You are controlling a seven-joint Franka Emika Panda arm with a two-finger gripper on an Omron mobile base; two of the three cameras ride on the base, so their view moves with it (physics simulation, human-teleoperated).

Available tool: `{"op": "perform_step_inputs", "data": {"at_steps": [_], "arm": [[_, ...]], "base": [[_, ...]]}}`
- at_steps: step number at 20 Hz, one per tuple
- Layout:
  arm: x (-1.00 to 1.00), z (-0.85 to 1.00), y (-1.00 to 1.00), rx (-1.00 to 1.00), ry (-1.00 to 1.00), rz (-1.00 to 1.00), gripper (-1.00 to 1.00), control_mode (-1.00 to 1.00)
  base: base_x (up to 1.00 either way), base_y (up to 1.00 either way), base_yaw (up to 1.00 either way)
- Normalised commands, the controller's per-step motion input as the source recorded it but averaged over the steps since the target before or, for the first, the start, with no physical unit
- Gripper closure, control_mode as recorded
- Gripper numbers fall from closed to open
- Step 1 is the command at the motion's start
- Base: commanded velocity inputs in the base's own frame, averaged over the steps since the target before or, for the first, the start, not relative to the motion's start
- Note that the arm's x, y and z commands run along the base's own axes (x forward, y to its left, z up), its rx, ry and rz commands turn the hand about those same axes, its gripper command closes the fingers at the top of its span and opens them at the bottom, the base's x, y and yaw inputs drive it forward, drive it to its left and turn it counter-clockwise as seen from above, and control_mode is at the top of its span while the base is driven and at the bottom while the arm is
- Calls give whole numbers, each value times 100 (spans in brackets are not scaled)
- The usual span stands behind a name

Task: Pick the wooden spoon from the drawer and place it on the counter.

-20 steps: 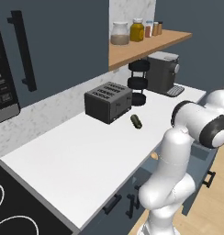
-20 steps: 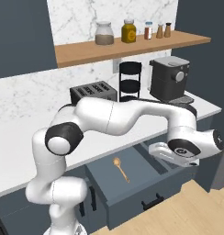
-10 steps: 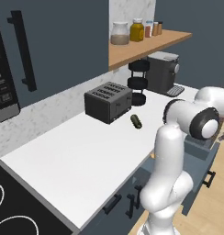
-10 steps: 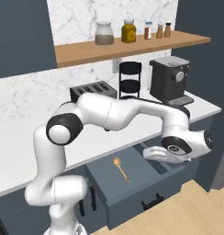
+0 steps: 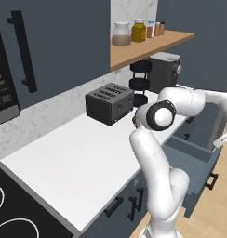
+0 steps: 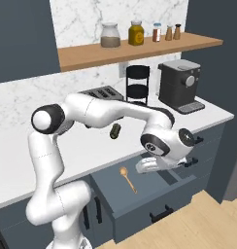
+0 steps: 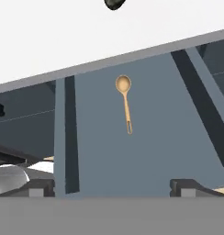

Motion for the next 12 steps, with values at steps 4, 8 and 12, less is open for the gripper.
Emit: {"op": "perform_step_inputs", "data": {"at_steps": [4, 8, 12], "arm": [[-8, -14, 93, -25, -19, -11, -100, -100], [0, 26, 51, -7, -1, -4, -100, -100], [-14, 22, 5, 0, 1, 0, -100, -100]], "base": [[0, 0, 0], [0, 0, 0], [0, 0, 0]]}}
